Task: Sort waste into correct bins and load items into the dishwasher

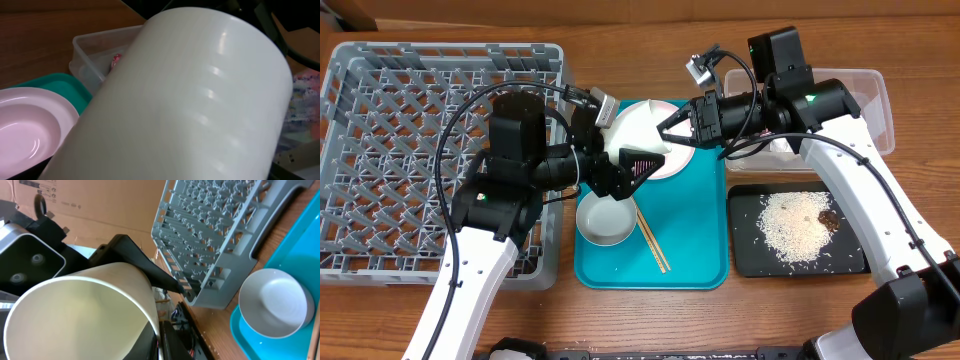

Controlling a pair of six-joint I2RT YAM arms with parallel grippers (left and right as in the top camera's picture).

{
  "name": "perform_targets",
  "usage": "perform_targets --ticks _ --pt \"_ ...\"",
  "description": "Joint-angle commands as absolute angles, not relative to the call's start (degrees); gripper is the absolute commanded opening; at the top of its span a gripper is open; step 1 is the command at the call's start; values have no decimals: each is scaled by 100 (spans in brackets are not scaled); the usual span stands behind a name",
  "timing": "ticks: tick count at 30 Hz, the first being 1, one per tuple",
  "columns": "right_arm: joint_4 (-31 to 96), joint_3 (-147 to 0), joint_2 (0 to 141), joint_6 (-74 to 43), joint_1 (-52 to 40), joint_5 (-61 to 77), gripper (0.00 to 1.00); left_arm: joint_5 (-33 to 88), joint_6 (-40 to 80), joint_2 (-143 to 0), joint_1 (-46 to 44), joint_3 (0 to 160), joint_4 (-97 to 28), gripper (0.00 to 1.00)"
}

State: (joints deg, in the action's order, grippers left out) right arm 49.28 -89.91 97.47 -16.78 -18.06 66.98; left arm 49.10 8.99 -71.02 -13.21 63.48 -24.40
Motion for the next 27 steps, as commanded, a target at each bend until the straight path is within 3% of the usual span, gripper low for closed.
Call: perform_targets --ticks 1,14,22,27 --pt "5024 -8997 9745 -1612 -1909 6694 4 4899 904 -7146 -1133 6462 -2377 89" --pt "5054 -8997 9745 -1680 -1715 6665 4 4919 926 -7146 -921 6462 -2377 84" --pt "5159 -8997 9745 -1678 -1669 6648 4 4915 945 -7146 -825 6462 -2327 91" --pt "5157 -8997 9745 -1678 -1669 6650 4 4976 1079 -7146 -746 6462 -2327 89"
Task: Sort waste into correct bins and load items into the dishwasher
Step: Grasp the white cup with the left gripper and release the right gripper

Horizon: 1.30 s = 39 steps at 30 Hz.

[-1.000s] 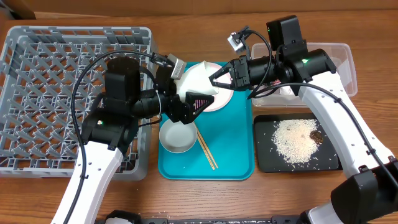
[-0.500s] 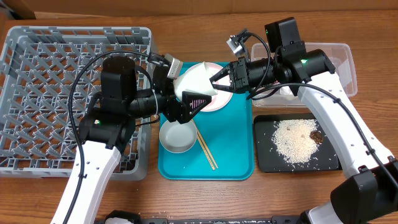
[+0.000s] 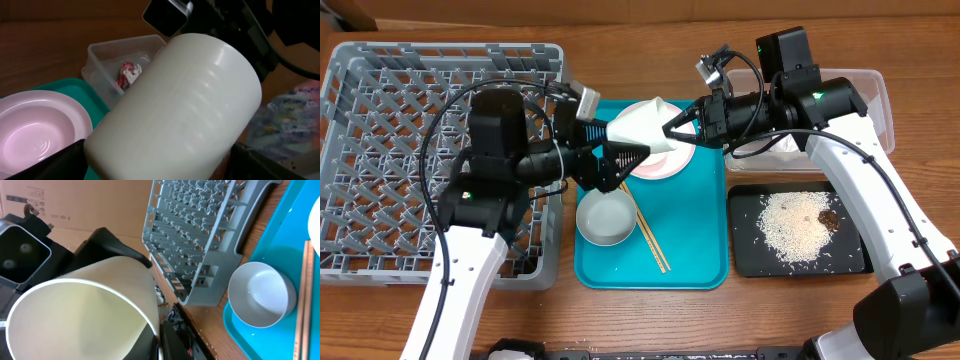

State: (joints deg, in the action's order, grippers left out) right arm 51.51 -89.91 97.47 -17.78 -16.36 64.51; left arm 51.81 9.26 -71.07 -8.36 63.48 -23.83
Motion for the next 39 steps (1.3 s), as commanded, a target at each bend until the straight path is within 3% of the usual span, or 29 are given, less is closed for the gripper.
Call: perform_targets --ticks 1,17,31,39 --pt "5155 -8997 9745 -1678 -1669 6650 4 5037 1076 -7146 -746 6462 -2327 89" --pt "5046 -8997 9745 -1673 -1675 7579 4 5408 1074 -7146 -899 6462 -2073 91" --pt "5026 -8997 9745 -1673 -1675 7706 4 5384 1076 -7146 -989 6462 -1887 83" --pt "5028 -8997 9745 -1673 -1675 7703 4 5345 1076 -7146 -967 6462 -1848 88"
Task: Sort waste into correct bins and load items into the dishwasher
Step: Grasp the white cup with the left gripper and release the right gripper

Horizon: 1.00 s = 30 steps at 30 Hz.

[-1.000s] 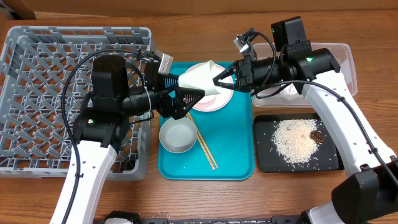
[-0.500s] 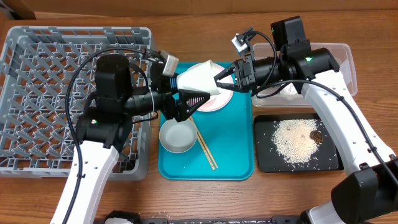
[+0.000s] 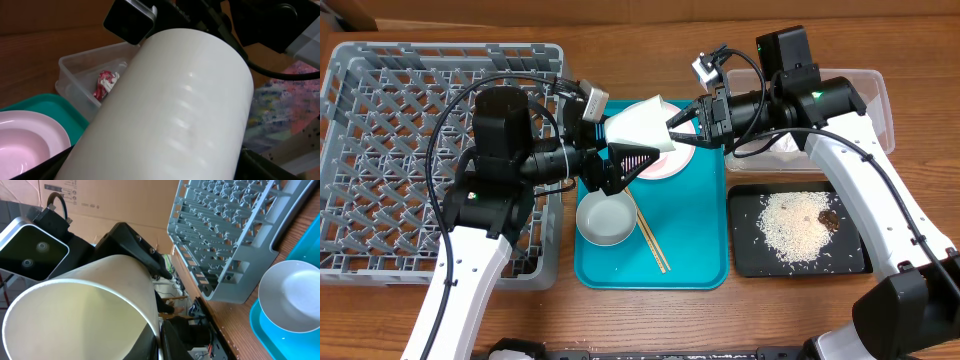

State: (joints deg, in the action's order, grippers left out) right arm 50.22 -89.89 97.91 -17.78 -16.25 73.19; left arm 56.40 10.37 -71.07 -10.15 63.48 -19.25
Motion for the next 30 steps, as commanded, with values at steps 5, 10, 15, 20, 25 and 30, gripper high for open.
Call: perform_targets --ticks 5,10,15,20,25,30 --pt "5028 -8997 9745 -1673 -1675 7703 4 5347 1098 -7146 -967 6462 -1680 84" --pt "5030 -8997 9745 -1675 -1675 7706 4 5345 1096 -7146 -965 6462 -1603 68" --pt "5028 -8997 9745 -1671 -1675 7703 4 5345 1096 -7146 -965 6462 -1594 66" --pt "5028 -8997 9745 -1673 -1675 7690 11 5341 1092 -7146 -965 6462 -1592 62" --pt "5052 -8997 9745 -1671 -1673 7218 47 4971 1068 -7146 -915 6462 -1789 54" --pt "5463 -8997 9745 -1675 -1557 5039 61 4436 937 -7142 -655 6462 -2329 47"
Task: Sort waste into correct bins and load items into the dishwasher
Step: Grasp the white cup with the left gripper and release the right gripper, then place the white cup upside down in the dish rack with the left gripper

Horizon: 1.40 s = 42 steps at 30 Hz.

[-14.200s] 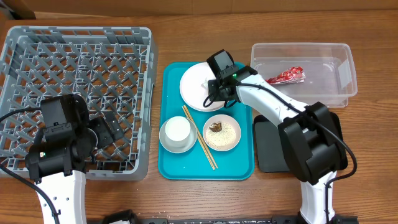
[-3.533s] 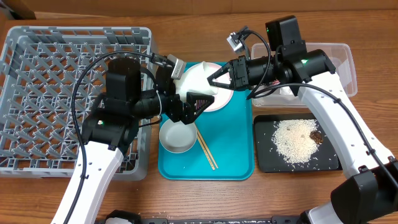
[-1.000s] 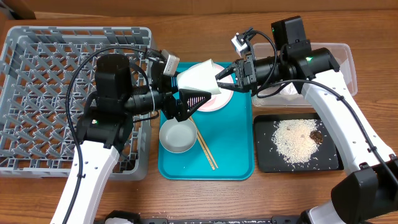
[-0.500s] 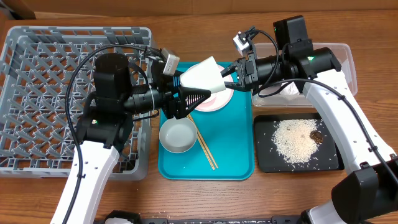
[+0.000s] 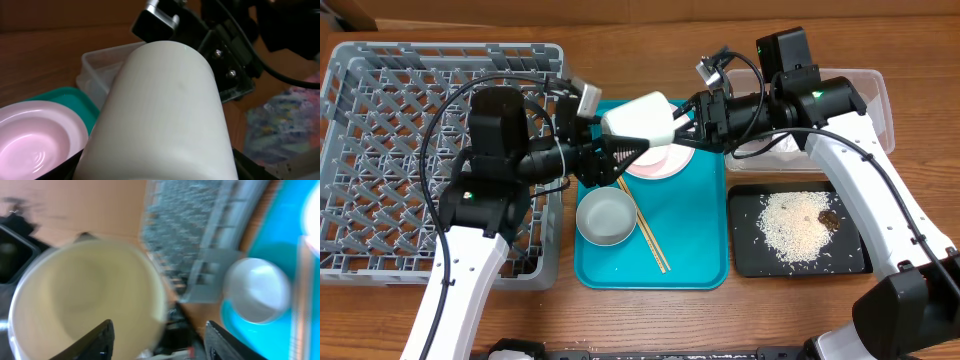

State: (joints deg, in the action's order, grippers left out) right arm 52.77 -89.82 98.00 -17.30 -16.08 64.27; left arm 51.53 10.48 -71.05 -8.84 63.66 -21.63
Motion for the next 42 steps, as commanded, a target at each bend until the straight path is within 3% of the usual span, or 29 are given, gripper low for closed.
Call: perform_targets --ticks 1,5,10,14,18,24,32,33,35,37,38,42 --pt "5570 -8997 9743 -1675 -1511 4598 61 4434 919 -7133 -580 6462 -2381 44" --pt "6031 -9000 9719 -1649 -1264 3328 61 4154 895 -7037 -165 6462 -2668 42" --pt "6587 -9013 9389 -1455 -760 2392 61 2137 897 -6733 545 6464 -3682 41" --pt "6949 -9013 9008 -1302 -364 1820 62 666 906 -6536 1125 6464 -4486 31" --pt "7240 -9013 8805 -1125 -54 1693 63 -183 943 -6541 1616 6462 -5194 33" --pt "7365 -9013 8799 -996 12 1695 63 -578 945 -7048 2067 6455 -5929 31" --pt "7384 -9013 8799 -998 12 1695 63 -554 1057 -7990 2110 6455 -5999 30" --pt "7387 -9013 8799 -996 12 1695 63 -556 1055 -8117 2110 6455 -6001 32" --pt "7387 -9013 8799 -998 12 1695 63 -556 1055 -8361 2110 6455 -6029 50" --pt "7391 -9013 8799 -996 12 1695 63 -552 1057 -8462 2110 6455 -6042 91" --pt "7391 -9013 8799 -998 12 1695 63 -554 1057 -8482 2108 6455 -6045 100" --pt "7402 -9013 8799 -996 12 1695 63 -510 1186 -8337 2108 6565 -6036 100"
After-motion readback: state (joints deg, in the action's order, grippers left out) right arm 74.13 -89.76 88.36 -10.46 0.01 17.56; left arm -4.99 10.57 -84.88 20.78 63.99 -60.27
